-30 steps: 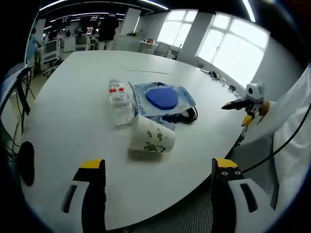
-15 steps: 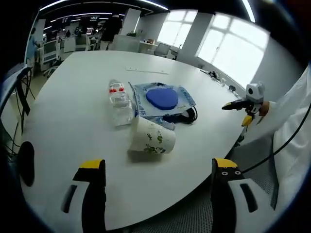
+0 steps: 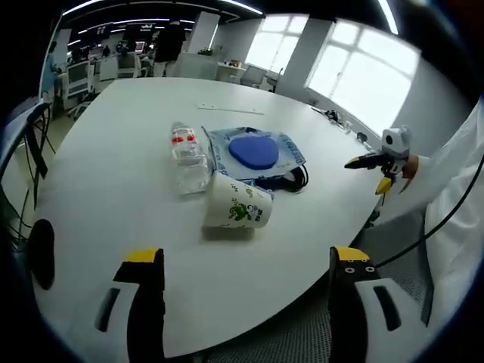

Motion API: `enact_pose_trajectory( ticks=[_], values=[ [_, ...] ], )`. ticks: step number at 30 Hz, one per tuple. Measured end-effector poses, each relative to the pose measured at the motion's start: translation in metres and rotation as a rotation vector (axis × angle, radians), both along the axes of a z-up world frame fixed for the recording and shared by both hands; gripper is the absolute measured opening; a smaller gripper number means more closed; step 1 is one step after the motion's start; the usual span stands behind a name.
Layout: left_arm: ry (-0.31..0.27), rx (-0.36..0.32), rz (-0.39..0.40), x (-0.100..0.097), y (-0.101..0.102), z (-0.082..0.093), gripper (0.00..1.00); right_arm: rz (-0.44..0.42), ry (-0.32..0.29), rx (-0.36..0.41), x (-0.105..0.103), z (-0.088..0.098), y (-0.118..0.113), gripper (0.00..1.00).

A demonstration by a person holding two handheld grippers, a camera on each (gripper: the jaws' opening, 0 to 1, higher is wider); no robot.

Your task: Arrange the tabletop items into an orderly group along one side of the table until the central work area is clear of visible clutter.

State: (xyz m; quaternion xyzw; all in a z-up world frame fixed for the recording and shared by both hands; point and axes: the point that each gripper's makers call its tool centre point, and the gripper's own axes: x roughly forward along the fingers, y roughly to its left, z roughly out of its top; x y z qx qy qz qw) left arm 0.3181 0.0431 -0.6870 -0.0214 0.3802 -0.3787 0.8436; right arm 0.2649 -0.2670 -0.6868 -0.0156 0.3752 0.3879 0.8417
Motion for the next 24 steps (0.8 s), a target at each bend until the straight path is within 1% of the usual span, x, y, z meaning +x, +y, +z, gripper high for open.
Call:
enact_pose_trajectory(
  ticks=[11,19,24],
  values=[
    [-0.003,0.003,0.000,0.004,0.001,0.003,0.93,0.013,-0.004,-0.001,0.009,0.003,0.002,0.86],
    [-0.018,0.003,-0.001,0.009,-0.001,0.009,0.93,0.022,-0.010,-0.002,0.014,0.006,0.002,0.86],
    [-0.023,0.002,-0.003,0.013,-0.003,0.012,0.93,0.013,-0.014,0.009,0.021,0.009,0.001,0.85]
  ],
)
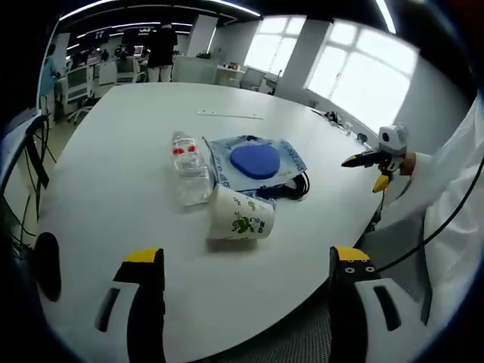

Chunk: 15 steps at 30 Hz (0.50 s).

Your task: Arrange the tabletop items into an orderly group along one side of the table until the central work area is clear of visible clutter.

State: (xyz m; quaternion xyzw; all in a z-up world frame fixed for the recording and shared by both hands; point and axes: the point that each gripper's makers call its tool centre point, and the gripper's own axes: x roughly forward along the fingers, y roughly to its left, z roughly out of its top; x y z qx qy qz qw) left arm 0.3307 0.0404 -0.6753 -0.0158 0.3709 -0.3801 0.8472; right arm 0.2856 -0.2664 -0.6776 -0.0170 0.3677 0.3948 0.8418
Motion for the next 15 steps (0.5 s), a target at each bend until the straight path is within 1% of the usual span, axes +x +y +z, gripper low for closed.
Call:
enact_pose_trajectory(
  ticks=[7,15],
  values=[
    [-0.013,0.000,0.000,0.007,-0.001,0.005,0.93,-0.009,-0.011,0.011,0.009,0.005,0.001,0.84],
    [-0.030,0.008,-0.012,0.015,-0.004,0.010,0.93,-0.034,-0.029,0.043,0.022,0.013,0.003,0.81]
  ],
)
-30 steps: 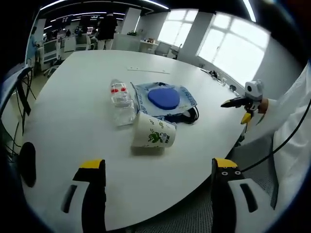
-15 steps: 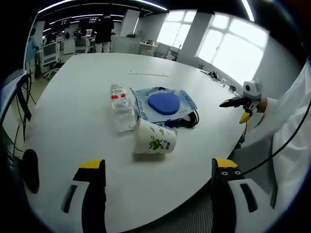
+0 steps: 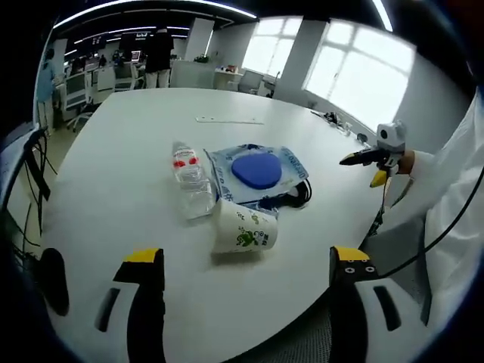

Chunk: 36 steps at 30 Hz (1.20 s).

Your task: Arrange the tabletop items into an orderly group along one side of the table until the central work area is clear of visible clutter.

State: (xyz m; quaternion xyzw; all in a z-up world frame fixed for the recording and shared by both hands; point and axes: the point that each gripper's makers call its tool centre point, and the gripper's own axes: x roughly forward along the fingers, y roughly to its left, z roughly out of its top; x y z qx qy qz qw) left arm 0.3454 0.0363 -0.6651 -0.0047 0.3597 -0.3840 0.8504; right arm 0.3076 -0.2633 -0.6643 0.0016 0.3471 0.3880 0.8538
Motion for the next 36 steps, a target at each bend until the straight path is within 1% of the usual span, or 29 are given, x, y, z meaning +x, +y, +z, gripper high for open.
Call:
enact_pose_trajectory(
  ticks=[22,29,36],
  values=[
    [-0.030,-0.014,-0.019,0.018,-0.013,0.011,0.92,-0.035,-0.026,0.054,0.039,0.012,0.014,0.73],
    [-0.035,-0.019,-0.021,0.020,-0.015,0.013,0.93,-0.057,-0.021,0.079,0.054,0.011,0.020,0.67],
    [-0.036,-0.022,-0.018,0.023,-0.015,0.014,0.93,-0.059,-0.020,0.087,0.068,0.008,0.029,0.66]
  ],
)
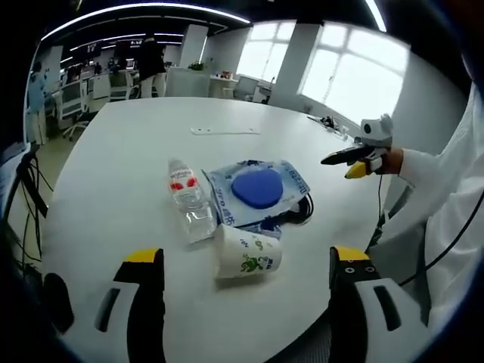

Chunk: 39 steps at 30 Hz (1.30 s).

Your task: Arrange the tabletop items into an orderly group along one side of the table until the central work area is clear of visible clutter.

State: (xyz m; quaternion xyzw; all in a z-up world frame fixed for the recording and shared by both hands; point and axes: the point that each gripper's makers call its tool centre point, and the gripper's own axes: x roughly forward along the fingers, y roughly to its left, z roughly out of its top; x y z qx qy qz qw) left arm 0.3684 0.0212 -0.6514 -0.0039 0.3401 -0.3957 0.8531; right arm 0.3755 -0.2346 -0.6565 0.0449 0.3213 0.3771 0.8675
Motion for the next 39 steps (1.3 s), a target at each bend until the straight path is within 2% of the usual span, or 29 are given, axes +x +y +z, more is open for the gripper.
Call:
enact_pose_trajectory(
  ticks=[15,39],
  values=[
    [-0.012,-0.014,0.000,0.017,-0.006,0.002,0.92,-0.015,0.005,0.004,0.022,-0.005,0.006,0.60],
    [-0.022,-0.047,-0.006,0.037,-0.022,0.001,0.91,-0.088,0.062,0.048,0.051,-0.029,0.017,0.45]
  ],
)
